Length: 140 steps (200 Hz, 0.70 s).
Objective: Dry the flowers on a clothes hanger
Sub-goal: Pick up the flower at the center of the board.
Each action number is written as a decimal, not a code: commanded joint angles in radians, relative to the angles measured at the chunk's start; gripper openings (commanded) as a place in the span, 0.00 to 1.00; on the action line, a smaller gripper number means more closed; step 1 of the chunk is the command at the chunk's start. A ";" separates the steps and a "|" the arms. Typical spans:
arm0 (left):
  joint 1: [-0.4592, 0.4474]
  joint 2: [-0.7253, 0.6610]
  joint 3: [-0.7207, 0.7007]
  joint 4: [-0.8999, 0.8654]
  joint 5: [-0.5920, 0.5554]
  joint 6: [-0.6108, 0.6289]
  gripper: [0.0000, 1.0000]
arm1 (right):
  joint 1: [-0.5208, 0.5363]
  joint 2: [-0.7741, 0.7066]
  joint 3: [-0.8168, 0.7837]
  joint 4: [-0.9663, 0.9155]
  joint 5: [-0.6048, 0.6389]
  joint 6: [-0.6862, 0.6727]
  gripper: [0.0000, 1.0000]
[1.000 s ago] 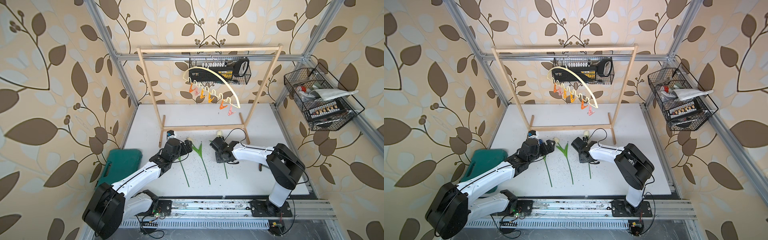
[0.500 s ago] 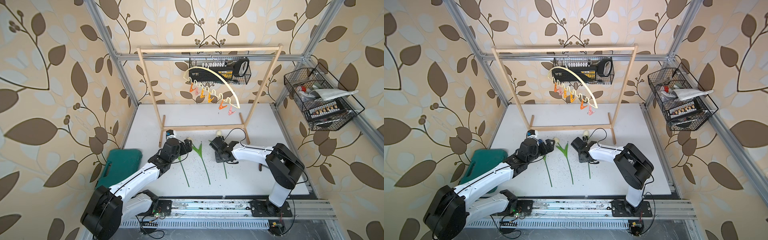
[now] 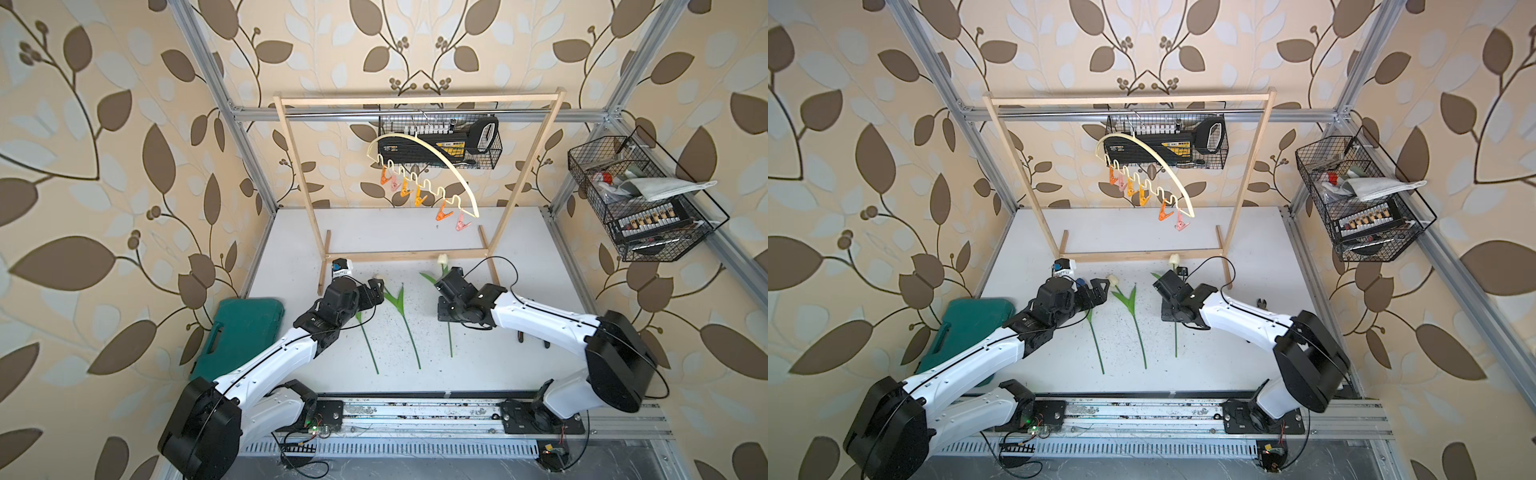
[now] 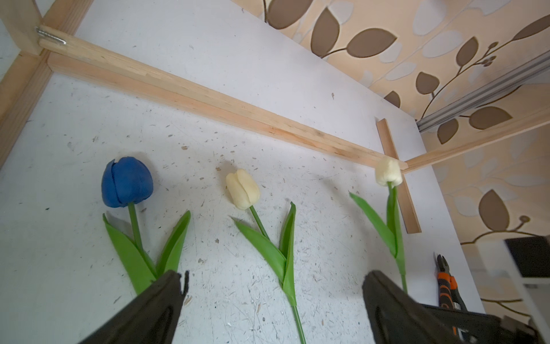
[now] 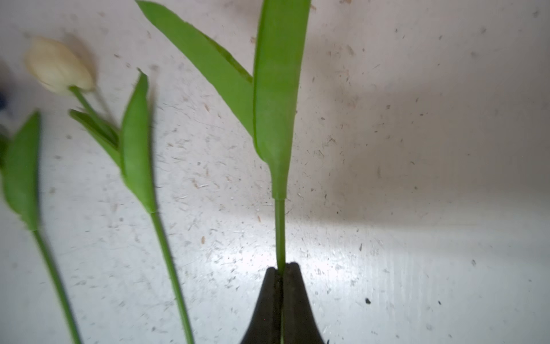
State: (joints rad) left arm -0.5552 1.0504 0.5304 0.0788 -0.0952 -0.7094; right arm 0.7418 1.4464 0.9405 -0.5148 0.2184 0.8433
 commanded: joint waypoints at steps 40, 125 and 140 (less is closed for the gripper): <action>-0.149 -0.052 0.066 0.019 0.335 0.028 0.92 | -0.033 -0.375 -0.243 0.143 -0.130 0.543 0.00; -0.337 -0.027 0.168 0.072 0.441 -0.085 0.84 | -0.016 -0.678 -0.378 0.251 -0.055 0.982 0.00; -0.390 -0.009 0.209 0.042 0.395 -0.048 0.85 | -0.015 -0.677 -0.347 0.193 -0.028 0.980 0.00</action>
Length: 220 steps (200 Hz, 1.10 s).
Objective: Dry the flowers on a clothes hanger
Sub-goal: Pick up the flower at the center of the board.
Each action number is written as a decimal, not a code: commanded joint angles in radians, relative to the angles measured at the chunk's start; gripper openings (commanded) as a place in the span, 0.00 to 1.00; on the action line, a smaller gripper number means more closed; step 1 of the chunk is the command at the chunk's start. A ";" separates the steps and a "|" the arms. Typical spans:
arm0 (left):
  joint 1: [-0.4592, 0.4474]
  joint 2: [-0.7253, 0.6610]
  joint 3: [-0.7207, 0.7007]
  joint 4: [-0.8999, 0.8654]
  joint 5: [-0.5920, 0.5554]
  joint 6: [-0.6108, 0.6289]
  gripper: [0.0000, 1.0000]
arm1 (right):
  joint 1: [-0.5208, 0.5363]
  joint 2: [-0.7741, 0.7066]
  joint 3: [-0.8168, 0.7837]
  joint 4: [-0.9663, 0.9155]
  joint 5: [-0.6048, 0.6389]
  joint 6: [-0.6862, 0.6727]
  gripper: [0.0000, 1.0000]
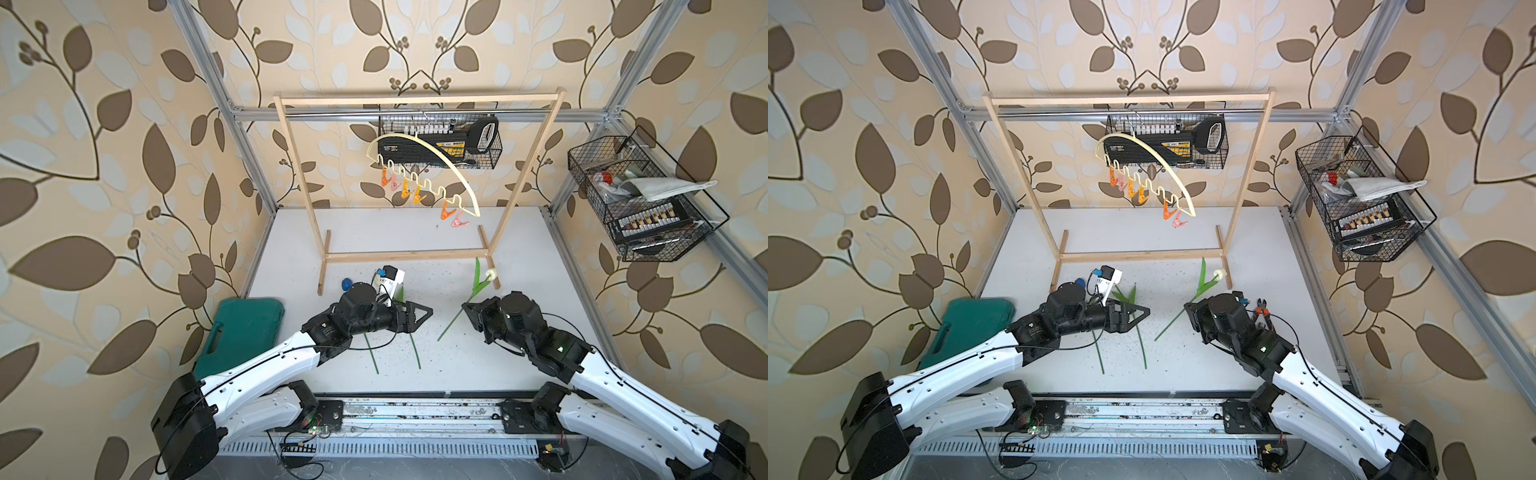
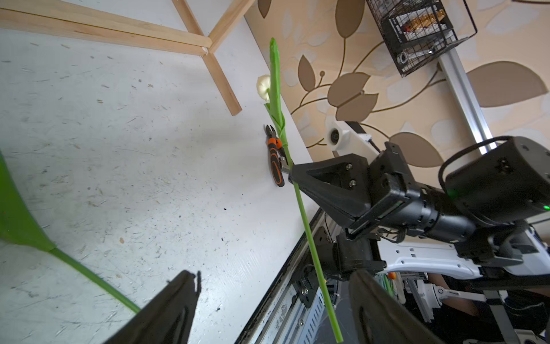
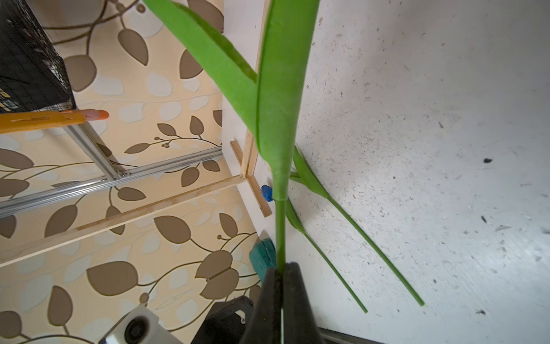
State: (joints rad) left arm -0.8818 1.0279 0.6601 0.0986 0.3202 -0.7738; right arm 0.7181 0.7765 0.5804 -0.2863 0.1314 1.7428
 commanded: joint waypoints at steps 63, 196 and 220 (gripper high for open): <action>-0.165 0.186 0.221 -0.066 -0.101 0.070 0.81 | 0.022 0.005 0.087 -0.119 0.098 0.032 0.00; -0.166 0.216 0.205 -0.068 -0.132 0.045 0.56 | 0.024 0.019 0.120 -0.129 0.123 -0.013 0.00; -0.166 0.233 0.212 -0.067 -0.123 0.042 0.56 | 0.026 0.042 0.134 -0.126 0.124 -0.023 0.00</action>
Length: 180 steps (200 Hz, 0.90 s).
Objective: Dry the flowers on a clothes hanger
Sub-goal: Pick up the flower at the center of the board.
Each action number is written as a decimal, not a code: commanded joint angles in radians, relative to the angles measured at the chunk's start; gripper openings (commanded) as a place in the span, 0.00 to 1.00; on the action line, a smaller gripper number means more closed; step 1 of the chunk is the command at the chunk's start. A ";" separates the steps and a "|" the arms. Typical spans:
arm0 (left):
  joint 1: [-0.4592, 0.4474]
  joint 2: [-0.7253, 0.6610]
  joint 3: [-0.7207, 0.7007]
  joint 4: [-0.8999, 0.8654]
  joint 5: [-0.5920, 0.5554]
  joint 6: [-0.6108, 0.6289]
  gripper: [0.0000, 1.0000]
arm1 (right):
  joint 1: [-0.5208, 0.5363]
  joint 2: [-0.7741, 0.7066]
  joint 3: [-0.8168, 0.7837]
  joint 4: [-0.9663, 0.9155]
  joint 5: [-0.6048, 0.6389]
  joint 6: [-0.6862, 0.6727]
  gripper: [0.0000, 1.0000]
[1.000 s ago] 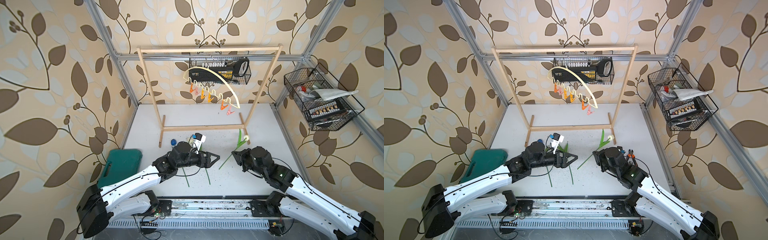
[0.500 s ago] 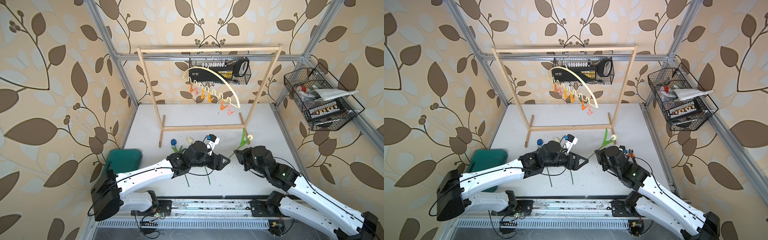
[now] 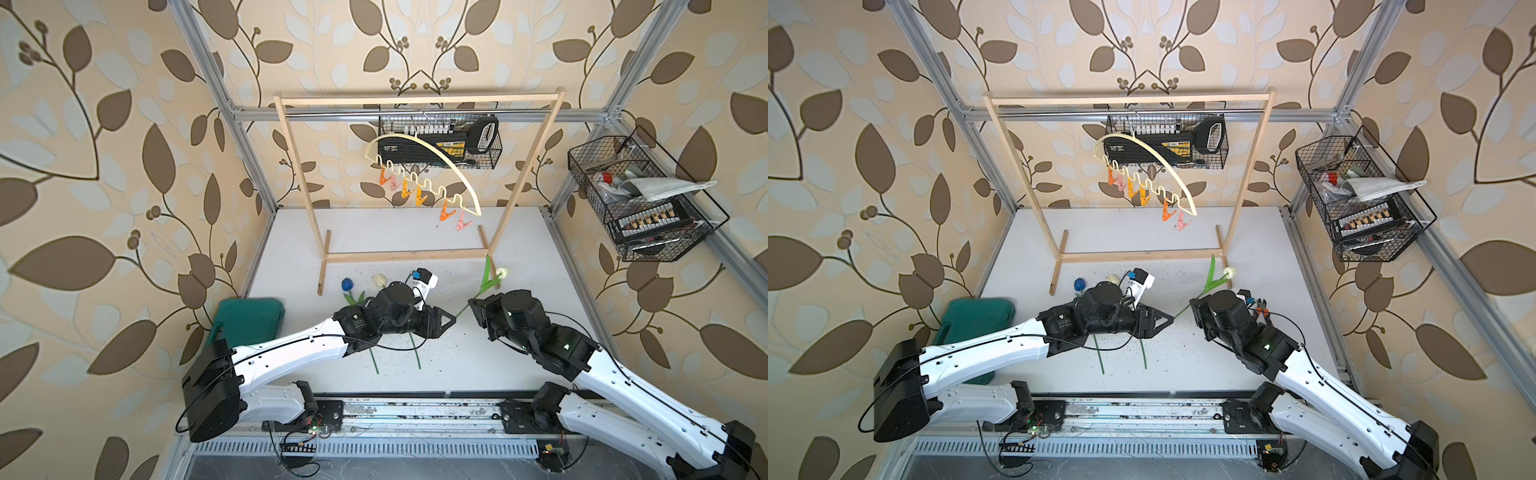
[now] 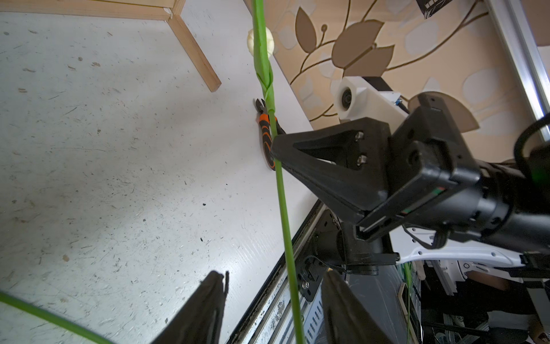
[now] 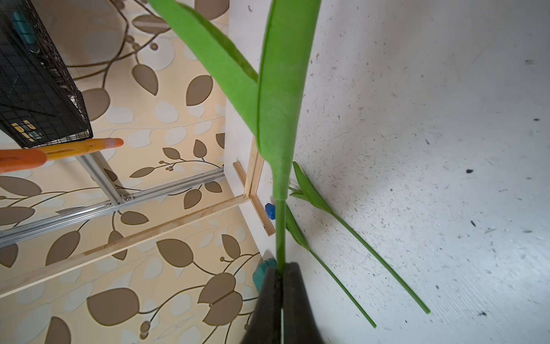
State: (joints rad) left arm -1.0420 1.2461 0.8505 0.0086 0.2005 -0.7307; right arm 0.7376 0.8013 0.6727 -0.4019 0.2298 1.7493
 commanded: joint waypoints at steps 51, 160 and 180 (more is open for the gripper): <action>-0.006 0.027 0.022 0.028 0.003 -0.005 0.43 | 0.008 0.047 0.063 0.000 0.026 -0.046 0.00; -0.004 0.023 0.033 -0.021 -0.053 -0.019 0.02 | 0.013 0.064 0.070 0.002 0.021 -0.056 0.00; -0.004 0.017 0.035 -0.050 -0.077 -0.025 0.00 | 0.012 0.071 0.074 0.004 0.019 -0.070 0.00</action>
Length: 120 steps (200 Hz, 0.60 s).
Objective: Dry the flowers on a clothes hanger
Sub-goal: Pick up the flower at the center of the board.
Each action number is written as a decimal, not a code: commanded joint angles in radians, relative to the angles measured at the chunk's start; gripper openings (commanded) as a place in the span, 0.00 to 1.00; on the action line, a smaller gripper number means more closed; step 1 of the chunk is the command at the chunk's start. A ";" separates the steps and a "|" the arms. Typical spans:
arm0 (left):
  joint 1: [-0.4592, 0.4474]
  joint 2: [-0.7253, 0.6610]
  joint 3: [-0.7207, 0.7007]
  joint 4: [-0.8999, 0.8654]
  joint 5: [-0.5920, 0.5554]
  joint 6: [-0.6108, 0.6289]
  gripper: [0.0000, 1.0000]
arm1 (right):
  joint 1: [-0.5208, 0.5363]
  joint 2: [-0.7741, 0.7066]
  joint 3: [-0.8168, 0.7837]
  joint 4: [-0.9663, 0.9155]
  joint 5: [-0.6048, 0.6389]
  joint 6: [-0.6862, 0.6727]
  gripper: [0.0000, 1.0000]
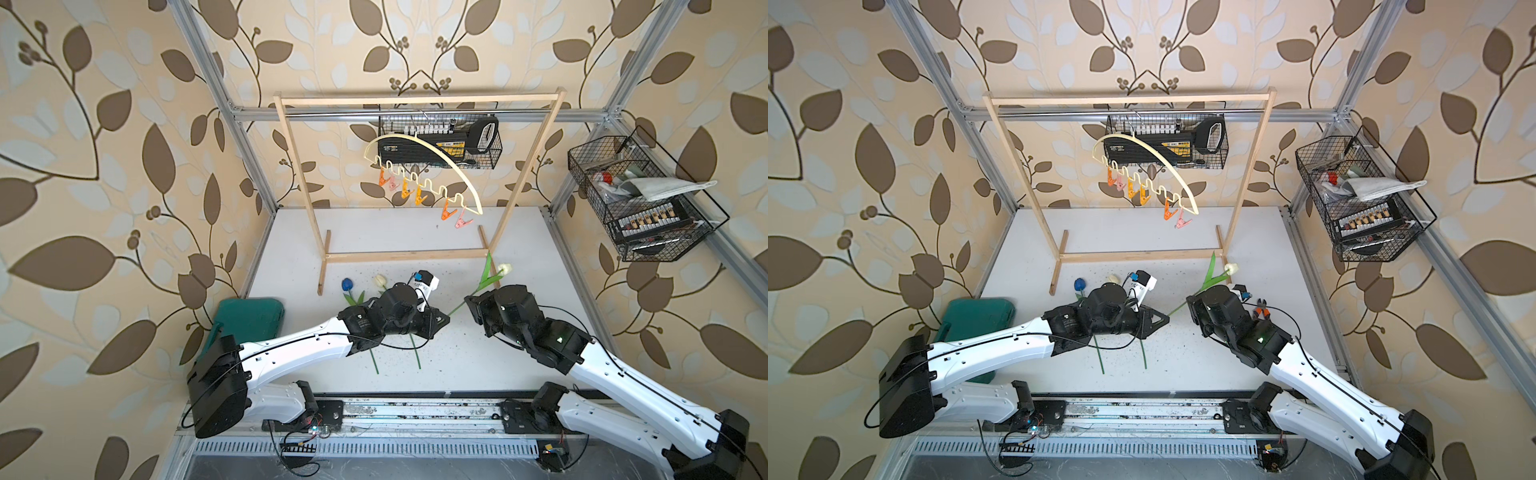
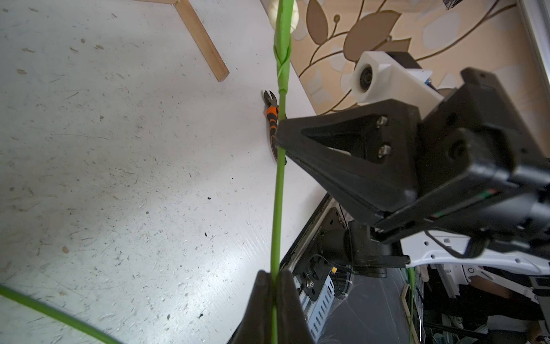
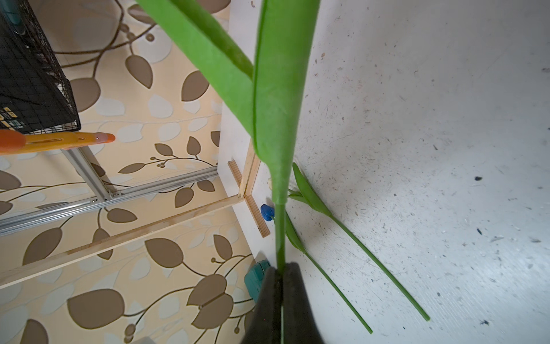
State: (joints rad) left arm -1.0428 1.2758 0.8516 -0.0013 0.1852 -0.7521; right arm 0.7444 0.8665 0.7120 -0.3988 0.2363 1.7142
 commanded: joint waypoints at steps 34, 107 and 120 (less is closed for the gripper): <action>-0.003 -0.053 0.060 -0.154 -0.141 -0.010 0.00 | 0.006 -0.015 0.055 -0.049 -0.030 -0.179 0.66; 0.177 -0.110 0.377 -0.860 -0.083 -0.161 0.00 | 0.006 -0.221 0.074 -0.251 -0.119 -0.967 0.65; 0.191 -0.107 0.436 -0.960 -0.056 -0.213 0.00 | 0.007 -0.175 0.132 -0.305 -0.103 -1.092 0.65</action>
State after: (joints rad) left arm -0.8734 1.1893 1.1889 -0.6750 0.0654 -0.8604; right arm 0.7460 0.6476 0.7479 -0.5869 0.1284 1.0195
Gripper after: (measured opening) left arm 0.058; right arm 0.653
